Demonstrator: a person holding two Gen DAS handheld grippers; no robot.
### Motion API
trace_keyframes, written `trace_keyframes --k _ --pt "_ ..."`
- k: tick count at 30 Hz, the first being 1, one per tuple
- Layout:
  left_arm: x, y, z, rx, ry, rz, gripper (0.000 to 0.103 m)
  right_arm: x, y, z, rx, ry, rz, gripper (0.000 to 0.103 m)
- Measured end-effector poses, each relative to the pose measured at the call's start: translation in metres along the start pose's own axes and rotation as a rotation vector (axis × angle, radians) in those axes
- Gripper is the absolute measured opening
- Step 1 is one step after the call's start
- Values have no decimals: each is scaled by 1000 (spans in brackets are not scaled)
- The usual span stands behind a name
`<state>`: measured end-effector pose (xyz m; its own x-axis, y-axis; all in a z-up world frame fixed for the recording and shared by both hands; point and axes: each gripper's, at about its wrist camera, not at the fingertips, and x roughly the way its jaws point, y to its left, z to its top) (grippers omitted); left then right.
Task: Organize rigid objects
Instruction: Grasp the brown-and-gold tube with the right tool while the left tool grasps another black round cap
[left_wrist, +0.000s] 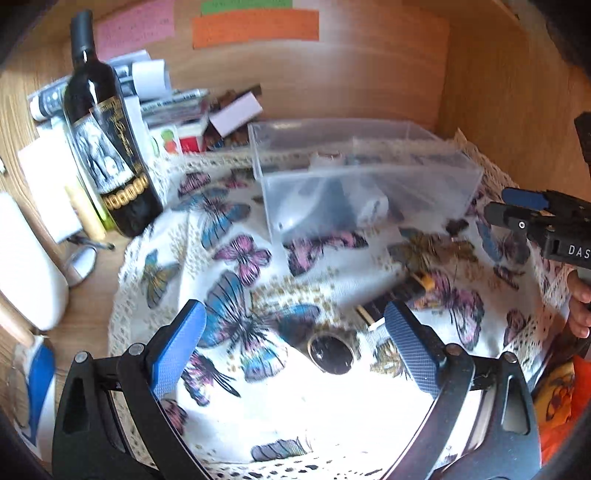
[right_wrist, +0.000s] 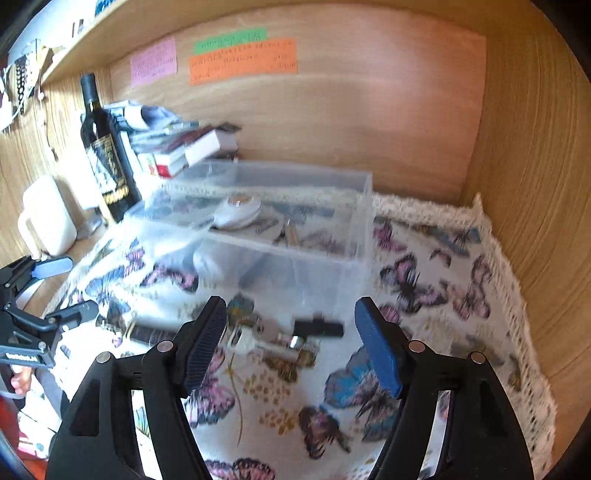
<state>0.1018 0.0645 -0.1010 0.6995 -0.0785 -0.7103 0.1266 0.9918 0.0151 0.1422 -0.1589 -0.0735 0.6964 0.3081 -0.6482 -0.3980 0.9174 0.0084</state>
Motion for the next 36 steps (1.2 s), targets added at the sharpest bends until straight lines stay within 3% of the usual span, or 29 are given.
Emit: trace_keyframes --k 7,11,12,20,28,31,32,36 --pt "15 -9 -12 16 63 -68 76 8 21 -9 -15 43 54 70" --pt "22 -8 -17 -5 99 -106 37 15 40 -10 -51 67 83 76" --pt "21 -7 -18 -10 93 -103 33 18 45 -11 -58 76 93 77" --pt "2 16 -31 -70 50 -88 33 43 85 -8 -78 158 157 84" --pt "-8 34 -36 -96 29 -89 33 71 105 -10 -69 241 146 88" --pt "-10 34 -36 -93 23 -93 33 74 112 -13 -119 234 92 88" --pt "-10 33 -36 -93 20 -95 33 72 113 -13 -121 227 85 81" --pt "-13 32 -29 -94 0 -103 33 64 105 -12 -108 194 75 82"
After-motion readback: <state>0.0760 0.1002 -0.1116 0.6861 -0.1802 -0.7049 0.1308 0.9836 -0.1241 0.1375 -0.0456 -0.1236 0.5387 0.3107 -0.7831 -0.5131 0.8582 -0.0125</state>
